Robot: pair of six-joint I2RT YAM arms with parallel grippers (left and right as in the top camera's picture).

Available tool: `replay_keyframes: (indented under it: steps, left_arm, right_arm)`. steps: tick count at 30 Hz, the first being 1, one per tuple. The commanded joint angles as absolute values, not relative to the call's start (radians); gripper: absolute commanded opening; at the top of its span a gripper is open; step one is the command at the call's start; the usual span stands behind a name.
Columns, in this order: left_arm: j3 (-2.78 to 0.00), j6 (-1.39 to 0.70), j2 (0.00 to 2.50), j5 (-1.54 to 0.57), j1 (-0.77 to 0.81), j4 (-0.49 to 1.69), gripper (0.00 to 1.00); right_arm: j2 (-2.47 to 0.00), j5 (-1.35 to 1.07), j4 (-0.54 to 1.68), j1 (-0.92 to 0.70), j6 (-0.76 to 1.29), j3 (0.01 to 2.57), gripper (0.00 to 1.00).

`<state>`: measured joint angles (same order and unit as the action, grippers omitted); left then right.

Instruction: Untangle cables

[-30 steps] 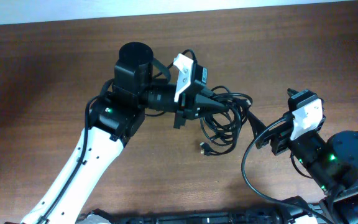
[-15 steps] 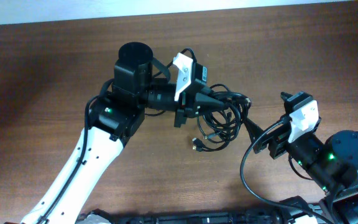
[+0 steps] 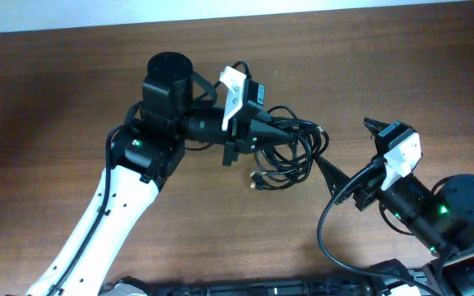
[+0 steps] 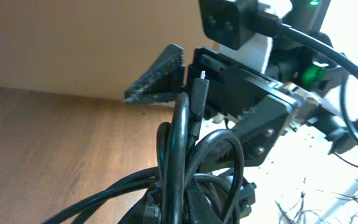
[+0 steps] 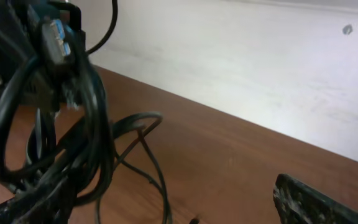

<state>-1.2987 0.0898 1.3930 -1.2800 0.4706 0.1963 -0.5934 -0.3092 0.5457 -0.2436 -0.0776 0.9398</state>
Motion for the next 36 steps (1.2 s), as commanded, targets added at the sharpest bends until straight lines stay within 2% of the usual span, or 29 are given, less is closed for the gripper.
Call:
replay_keyframes:
  steps: [1,8,22,27,36]
  left_arm:
    - [-1.31,0.11,1.369,-1.401,0.471,0.188,0.0]
    - [-1.31,0.111,1.369,-1.438,0.513,0.186,0.0]
    - [-1.31,0.11,1.368,-1.513,0.522,0.142,0.0]
    - [-1.31,0.11,1.368,-1.516,0.522,0.143,0.0]
    - [-1.31,0.109,1.368,-1.523,0.516,0.142,0.0]
  right_arm:
    - [-0.591,-0.314,0.526,-0.242,-0.07,0.948,1.0]
    - [-0.624,-0.295,0.5,-0.242,-0.071,0.948,1.0]
    - [-0.643,0.25,0.543,-0.242,-0.074,0.948,1.0]
    - [-0.643,0.305,0.542,-0.242,-0.146,0.948,1.0]
    - [-0.643,0.451,0.542,-0.242,-0.156,0.948,0.99]
